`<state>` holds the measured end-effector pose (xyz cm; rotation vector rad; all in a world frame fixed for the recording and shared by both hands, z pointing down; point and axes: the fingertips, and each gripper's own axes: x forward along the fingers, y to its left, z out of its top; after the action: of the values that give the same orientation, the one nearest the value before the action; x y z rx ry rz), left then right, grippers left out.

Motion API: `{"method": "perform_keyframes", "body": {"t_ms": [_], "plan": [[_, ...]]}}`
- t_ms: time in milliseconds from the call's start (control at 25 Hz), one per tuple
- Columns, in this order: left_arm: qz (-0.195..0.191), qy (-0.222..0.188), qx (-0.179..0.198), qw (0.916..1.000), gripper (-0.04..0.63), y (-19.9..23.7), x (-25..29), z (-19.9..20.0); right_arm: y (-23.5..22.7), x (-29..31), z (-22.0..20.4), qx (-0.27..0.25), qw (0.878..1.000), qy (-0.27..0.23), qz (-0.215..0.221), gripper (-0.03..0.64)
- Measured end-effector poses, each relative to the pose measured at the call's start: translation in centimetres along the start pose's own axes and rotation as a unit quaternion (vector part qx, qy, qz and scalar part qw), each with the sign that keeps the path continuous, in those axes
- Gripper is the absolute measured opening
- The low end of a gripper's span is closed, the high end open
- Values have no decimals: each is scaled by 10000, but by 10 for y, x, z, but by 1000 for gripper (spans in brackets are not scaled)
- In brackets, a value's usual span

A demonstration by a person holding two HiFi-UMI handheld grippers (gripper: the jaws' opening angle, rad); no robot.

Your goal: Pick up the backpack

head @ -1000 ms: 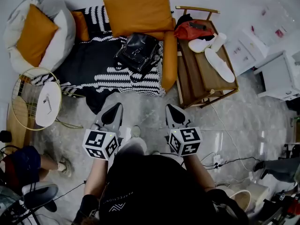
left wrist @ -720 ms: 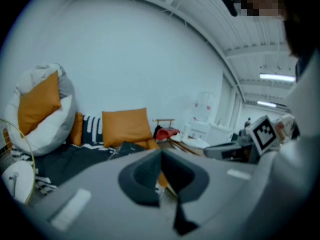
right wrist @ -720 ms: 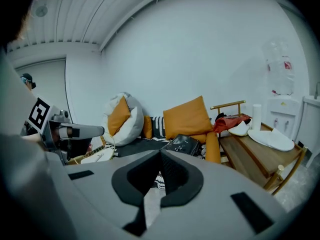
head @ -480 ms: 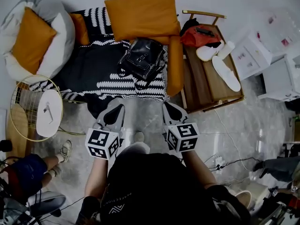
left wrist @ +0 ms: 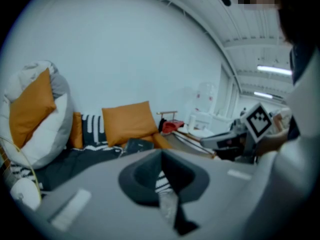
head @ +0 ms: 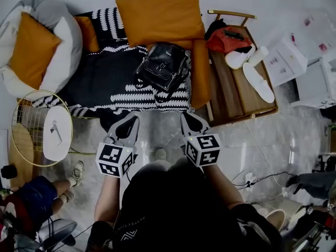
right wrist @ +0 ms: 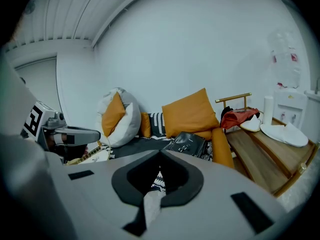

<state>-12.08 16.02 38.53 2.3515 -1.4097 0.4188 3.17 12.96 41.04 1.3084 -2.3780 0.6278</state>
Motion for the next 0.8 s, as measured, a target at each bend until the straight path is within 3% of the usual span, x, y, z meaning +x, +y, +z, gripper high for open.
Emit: {"method": "perform_keyframes", "body": {"t_ms": [440, 800], "plan": [[-12, 174, 156, 9997, 11, 27, 39, 0, -24, 26, 0, 84, 9996, 148, -210, -5], [177, 246, 194, 9994, 40, 71, 97, 15, -60, 89, 20, 23, 9996, 184, -230, 14]]}}
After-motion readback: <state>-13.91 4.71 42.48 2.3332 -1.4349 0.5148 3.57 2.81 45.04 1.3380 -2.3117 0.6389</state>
